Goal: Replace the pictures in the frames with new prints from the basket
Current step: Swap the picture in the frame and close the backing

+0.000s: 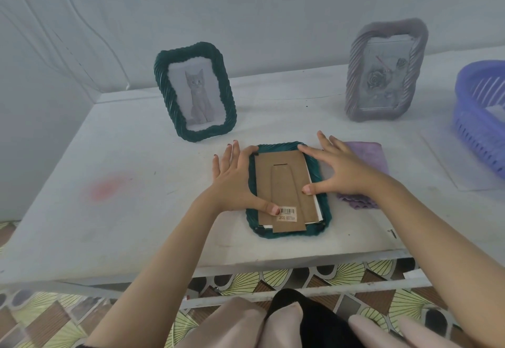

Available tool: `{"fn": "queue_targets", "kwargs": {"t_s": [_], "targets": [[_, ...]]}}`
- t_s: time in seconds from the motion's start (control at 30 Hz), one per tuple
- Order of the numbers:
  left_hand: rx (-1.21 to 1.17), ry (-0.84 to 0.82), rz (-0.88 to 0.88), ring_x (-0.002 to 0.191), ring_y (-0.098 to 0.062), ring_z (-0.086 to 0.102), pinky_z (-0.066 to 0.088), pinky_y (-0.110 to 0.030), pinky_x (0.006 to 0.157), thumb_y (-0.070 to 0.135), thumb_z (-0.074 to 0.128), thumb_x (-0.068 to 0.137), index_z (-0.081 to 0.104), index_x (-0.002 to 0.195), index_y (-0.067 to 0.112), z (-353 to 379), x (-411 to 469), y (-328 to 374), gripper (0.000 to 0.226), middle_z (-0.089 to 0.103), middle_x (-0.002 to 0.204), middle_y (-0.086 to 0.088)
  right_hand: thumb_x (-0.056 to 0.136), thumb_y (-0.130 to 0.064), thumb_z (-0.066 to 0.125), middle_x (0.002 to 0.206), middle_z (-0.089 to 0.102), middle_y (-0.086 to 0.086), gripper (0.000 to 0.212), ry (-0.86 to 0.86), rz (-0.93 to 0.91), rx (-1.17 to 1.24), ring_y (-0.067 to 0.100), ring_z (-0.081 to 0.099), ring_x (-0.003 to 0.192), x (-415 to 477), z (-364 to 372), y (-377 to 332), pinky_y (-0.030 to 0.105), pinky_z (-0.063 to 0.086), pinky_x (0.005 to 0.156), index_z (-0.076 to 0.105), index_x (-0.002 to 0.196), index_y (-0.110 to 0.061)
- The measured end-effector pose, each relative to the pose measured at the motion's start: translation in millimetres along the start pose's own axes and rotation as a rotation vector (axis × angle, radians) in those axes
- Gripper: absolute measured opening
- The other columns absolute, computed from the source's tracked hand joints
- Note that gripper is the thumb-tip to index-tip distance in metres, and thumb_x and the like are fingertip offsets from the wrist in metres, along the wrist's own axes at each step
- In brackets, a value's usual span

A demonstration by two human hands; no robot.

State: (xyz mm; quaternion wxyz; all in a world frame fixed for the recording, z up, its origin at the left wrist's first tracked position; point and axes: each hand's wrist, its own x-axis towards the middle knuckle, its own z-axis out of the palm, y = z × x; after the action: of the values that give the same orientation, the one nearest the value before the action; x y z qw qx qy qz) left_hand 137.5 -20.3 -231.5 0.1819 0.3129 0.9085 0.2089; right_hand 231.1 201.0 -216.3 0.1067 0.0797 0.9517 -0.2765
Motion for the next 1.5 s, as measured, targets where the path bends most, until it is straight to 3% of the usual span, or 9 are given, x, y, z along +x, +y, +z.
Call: {"fn": "queue_targets", "kwargs": {"t_s": [0.13, 0.3, 0.4, 0.47, 0.6, 0.73, 1.03, 1.27, 1.5], "targets": [[-0.067, 0.041, 0.087, 0.142, -0.016, -0.019, -0.018, -0.038, 0.110, 0.065, 0.077, 0.049, 0.008, 0.143, 0.037, 2, -12, 2, 0.120, -0.010, 0.157, -0.003, 0.066, -0.049, 0.076, 0.156, -0.002, -0.007, 0.088, 0.086, -0.033, 0.047, 0.015, -0.004, 0.144, -5, 3, -2, 0.038, 0.009, 0.114, 0.028, 0.140, -0.044], [-0.116, 0.123, 0.296, 0.139, -0.004, 0.012, 0.000, -0.030, 0.115, 0.043, 0.073, 0.074, 0.054, 0.126, 0.034, 9, -30, 4, 0.056, 0.026, 0.151, 0.010, 0.080, -0.029, 0.070, 0.144, 0.033, -0.014, 0.032, 0.331, -0.249, 0.013, 0.013, 0.031, 0.134, -26, 25, -5, 0.021, 0.017, 0.102, 0.065, 0.111, -0.032], [-0.074, 0.141, 0.321, 0.131, 0.004, 0.017, 0.006, -0.026, 0.114, 0.038, 0.069, 0.079, 0.059, 0.121, 0.032, 12, -36, 3, 0.043, 0.036, 0.146, 0.011, 0.083, -0.031, 0.066, 0.140, 0.026, -0.019, 0.034, 0.302, -0.276, -0.025, 0.012, 0.030, 0.133, -38, 30, -3, 0.022, 0.017, 0.103, 0.062, 0.116, -0.035], [-0.064, 0.092, 0.330, 0.131, 0.004, 0.016, 0.007, -0.032, 0.116, 0.038, 0.065, 0.081, 0.056, 0.124, 0.032, 9, -40, 2, 0.044, 0.035, 0.146, 0.011, 0.080, -0.039, 0.067, 0.144, 0.017, -0.020, 0.046, 0.200, -0.254, -0.021, 0.008, 0.020, 0.137, -45, 26, 0, 0.023, 0.014, 0.106, 0.052, 0.123, -0.043], [-0.076, -0.162, 0.273, 0.141, -0.003, 0.000, -0.009, -0.032, 0.113, 0.046, 0.052, 0.068, 0.037, 0.134, 0.043, -3, -46, 2, 0.067, 0.013, 0.154, 0.013, 0.069, -0.054, 0.071, 0.147, -0.002, -0.026, 0.068, -0.020, -0.207, -0.011, -0.006, 0.002, 0.133, -55, 16, 4, 0.023, 0.008, 0.107, 0.033, 0.126, -0.060], [0.031, -0.256, 0.272, 0.142, -0.006, -0.009, -0.015, -0.036, 0.113, 0.048, 0.056, 0.067, 0.029, 0.136, 0.049, -11, -45, 0, 0.074, 0.004, 0.155, 0.015, 0.060, -0.060, 0.073, 0.147, -0.007, -0.027, 0.076, -0.062, -0.211, -0.033, -0.007, 0.001, 0.130, -53, 12, 4, 0.027, 0.009, 0.108, 0.031, 0.123, -0.064], [0.256, -0.258, 0.336, 0.144, -0.009, -0.002, -0.008, -0.040, 0.117, 0.057, 0.059, 0.079, 0.023, 0.140, 0.046, -16, -40, -1, 0.071, 0.003, 0.155, 0.012, 0.066, -0.064, 0.065, 0.148, -0.011, -0.026, 0.074, -0.038, -0.246, -0.098, -0.008, 0.001, 0.130, -58, 13, 3, 0.021, 0.007, 0.106, 0.030, 0.130, -0.059], [0.433, -0.155, 0.424, 0.144, -0.020, 0.012, 0.007, -0.035, 0.116, 0.064, 0.027, 0.084, 0.013, 0.145, 0.039, -10, -54, -4, 0.067, 0.011, 0.156, 0.003, 0.077, -0.063, 0.052, 0.147, -0.010, -0.022, 0.063, -0.005, -0.274, -0.184, 0.007, 0.004, 0.140, -62, 18, 3, 0.021, -0.002, 0.108, 0.021, 0.132, -0.058], [0.493, -0.116, 0.457, 0.143, -0.026, 0.017, 0.011, -0.036, 0.116, 0.063, 0.007, 0.084, 0.012, 0.147, 0.031, -4, -58, -4, 0.070, 0.016, 0.155, -0.004, 0.072, -0.062, 0.062, 0.148, -0.011, -0.024, 0.066, -0.002, -0.288, -0.189, 0.001, 0.008, 0.137, -57, 10, -2, 0.015, 0.006, 0.102, 0.038, 0.132, -0.050]]}}
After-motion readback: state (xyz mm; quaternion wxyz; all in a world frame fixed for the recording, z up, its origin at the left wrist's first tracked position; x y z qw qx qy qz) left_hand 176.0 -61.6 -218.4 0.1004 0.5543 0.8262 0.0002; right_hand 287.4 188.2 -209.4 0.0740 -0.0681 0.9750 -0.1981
